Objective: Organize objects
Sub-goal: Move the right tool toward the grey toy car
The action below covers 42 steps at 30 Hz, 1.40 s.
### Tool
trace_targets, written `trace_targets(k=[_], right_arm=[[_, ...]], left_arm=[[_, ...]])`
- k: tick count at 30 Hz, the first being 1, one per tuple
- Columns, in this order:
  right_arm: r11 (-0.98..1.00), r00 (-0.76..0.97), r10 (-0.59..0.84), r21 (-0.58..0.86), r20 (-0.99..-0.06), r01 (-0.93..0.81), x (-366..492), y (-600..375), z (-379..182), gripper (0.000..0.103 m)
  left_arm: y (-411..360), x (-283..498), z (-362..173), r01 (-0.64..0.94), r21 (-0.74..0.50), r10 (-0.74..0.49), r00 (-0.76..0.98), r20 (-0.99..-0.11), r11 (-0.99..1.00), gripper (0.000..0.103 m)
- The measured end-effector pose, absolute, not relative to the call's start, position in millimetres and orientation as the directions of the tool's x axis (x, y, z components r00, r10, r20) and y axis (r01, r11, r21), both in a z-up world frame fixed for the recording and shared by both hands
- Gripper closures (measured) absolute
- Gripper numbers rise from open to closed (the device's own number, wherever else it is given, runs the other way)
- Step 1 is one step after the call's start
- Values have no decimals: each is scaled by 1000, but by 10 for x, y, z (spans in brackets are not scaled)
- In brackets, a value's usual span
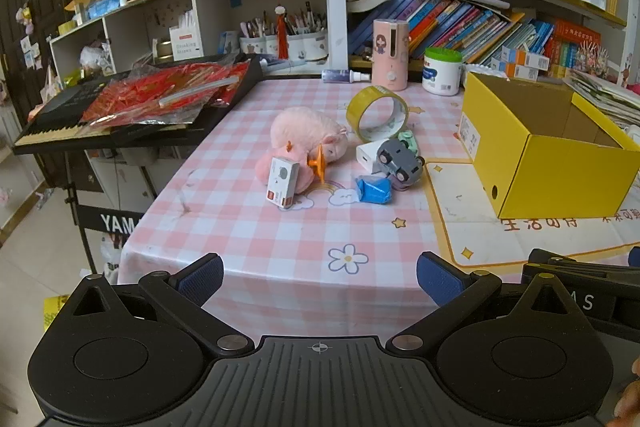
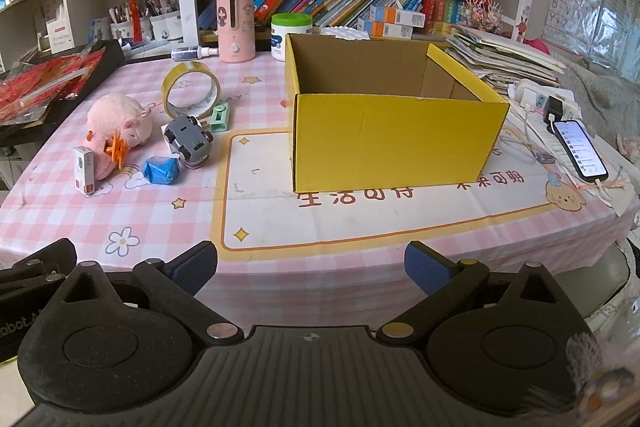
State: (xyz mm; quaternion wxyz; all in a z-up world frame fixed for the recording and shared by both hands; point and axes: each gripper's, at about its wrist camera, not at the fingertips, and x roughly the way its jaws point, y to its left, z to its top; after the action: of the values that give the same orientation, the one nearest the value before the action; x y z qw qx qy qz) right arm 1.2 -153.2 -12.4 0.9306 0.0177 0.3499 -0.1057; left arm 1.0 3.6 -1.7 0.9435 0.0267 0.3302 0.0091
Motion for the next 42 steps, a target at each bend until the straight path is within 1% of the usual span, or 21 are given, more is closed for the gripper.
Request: trace_targets(k=[17, 22, 29, 30, 32, 34, 35, 37, 40, 42], right_arm=[[978, 731, -174, -29, -659, 207, 72, -1477, -119, 2], [979, 723, -162, -17, -672, 203, 121, -1442, -135, 2], [987, 727, -124, -10, -675, 159, 179, -1390, -160, 2], [989, 729, -109, -2, -676, 146, 191, -1381, -164, 3], [993, 735, -82, 4, -673, 114, 222, -1338, -164, 8], [997, 744, -61, -4, -665, 79, 258, -1279, -164, 18], [998, 748, -54, -8, -662, 65, 283, -1257, -164, 20], [1000, 754, -27, -7, -657, 30, 351, -1214, -173, 31], [1000, 757, 17, 6, -653, -18, 490, -1171, -183, 37], [999, 759, 37, 9, -650, -41, 610, -1144, -193, 37]], left_arm=[[53, 27, -10, 4, 43, 24, 784, -621, 999, 0], [156, 104, -21, 21, 24, -2, 778, -628, 1000, 0], [265, 144, -45, 6, 9, 1, 782, -624, 1000, 0], [284, 143, -44, 3, 5, 0, 783, -622, 1000, 0], [312, 149, -44, 1, 3, 1, 789, -615, 1000, 0], [352, 169, -44, 11, -7, -13, 795, -607, 1000, 0], [376, 182, -48, 17, -18, -25, 796, -605, 1000, 0], [423, 234, -62, 18, -44, -41, 793, -608, 999, 0], [489, 346, -97, -8, -60, -31, 785, -618, 998, 0], [520, 438, -116, -36, -48, -2, 781, -624, 998, 0]])
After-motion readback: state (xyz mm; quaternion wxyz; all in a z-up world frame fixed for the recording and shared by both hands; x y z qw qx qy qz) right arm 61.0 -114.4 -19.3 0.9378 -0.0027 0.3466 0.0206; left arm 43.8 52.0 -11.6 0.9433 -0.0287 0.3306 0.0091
